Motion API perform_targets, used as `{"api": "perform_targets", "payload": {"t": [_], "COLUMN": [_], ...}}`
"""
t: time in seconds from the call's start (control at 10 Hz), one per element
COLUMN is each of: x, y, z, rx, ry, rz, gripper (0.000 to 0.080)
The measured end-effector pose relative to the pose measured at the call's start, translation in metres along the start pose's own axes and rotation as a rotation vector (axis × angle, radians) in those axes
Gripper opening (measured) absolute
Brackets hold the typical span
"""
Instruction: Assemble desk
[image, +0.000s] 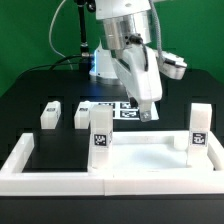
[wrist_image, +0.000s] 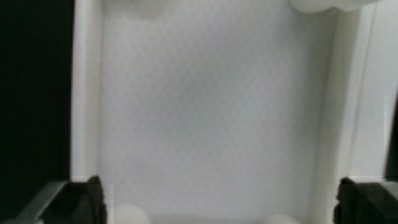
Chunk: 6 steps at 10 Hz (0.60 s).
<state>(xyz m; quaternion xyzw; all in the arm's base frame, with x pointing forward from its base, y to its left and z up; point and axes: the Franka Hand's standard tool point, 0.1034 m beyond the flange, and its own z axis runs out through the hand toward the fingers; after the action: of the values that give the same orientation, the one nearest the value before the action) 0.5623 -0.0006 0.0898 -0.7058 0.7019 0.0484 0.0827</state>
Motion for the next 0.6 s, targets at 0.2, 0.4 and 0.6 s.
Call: {"api": "perform_targets", "payload": {"t": [0.2, 0.4, 0.6], "x": [0.002, 0.0, -0.012], "y": [0.032, 0.05, 0.058], "z": [0.025, 0.059, 0.077], "rx": [-0.011, -0.037, -0.08], "ry": [0.007, 0.031, 0.034], "rz": [0.112, 0.154, 0.161], "gripper": [0.0648, 0.0648, 0.0648]}}
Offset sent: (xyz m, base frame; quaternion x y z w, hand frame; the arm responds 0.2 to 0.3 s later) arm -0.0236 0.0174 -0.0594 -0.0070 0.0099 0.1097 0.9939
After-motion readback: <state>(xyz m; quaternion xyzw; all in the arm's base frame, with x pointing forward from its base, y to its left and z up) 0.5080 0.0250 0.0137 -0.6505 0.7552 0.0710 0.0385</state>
